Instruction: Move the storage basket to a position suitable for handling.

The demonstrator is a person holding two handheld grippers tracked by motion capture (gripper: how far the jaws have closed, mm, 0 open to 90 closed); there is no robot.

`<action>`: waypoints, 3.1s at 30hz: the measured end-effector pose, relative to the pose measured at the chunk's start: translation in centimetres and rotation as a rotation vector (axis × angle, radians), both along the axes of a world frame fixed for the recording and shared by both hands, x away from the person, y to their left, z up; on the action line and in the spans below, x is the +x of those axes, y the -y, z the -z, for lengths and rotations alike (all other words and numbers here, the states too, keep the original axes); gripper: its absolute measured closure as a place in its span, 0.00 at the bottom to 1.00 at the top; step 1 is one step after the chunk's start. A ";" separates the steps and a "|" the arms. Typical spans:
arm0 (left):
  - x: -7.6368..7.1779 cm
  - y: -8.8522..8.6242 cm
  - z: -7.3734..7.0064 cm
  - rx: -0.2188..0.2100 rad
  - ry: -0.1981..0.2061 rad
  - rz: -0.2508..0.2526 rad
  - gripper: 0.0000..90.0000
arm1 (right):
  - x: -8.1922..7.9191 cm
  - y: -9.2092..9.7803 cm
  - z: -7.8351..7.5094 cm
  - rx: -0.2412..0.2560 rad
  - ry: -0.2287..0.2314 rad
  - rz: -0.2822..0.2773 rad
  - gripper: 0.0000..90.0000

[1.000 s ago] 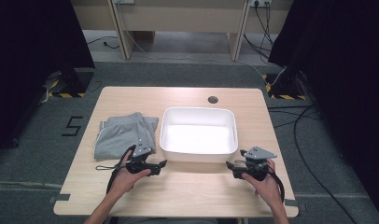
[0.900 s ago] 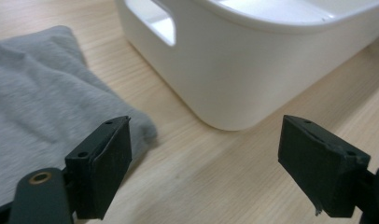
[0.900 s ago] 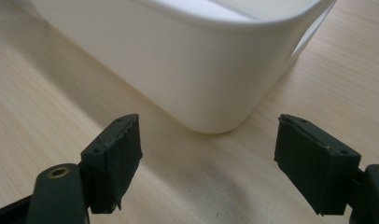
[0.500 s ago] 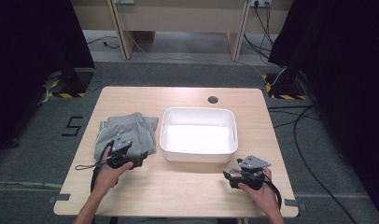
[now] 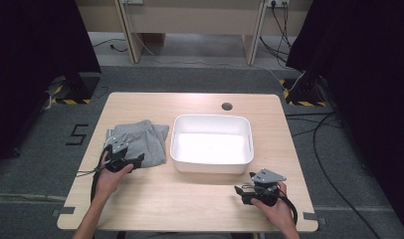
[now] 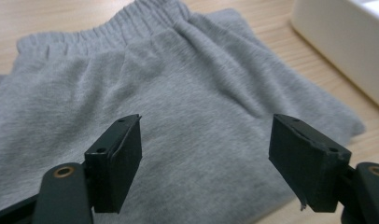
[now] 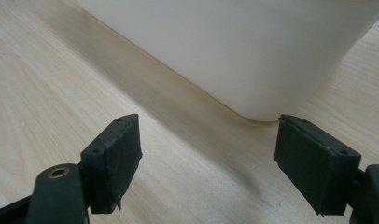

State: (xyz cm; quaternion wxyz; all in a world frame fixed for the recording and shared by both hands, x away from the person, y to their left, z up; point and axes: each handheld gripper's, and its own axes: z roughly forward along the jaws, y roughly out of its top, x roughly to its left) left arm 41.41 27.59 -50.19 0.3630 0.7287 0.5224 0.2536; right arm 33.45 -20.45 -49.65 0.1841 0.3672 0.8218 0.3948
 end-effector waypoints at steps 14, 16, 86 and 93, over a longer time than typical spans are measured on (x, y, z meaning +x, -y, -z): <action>0.4 -0.1 1.3 0.007 -0.065 -0.018 0.32 | 0.0 -0.1 0.0 0.008 0.000 -0.010 0.26; 0.2 -0.2 1.3 0.009 -0.070 -0.009 0.32 | -0.1 -0.1 0.0 0.002 -0.004 -0.011 0.26; -16.5 4.0 0.7 -0.002 -0.067 0.312 0.31 | -0.3 -0.9 1.0 -0.036 -0.022 -0.026 0.26; -15.2 1.6 -1.1 -0.052 0.000 0.250 0.33 | -0.2 -0.9 1.0 -0.038 -0.023 -0.026 0.26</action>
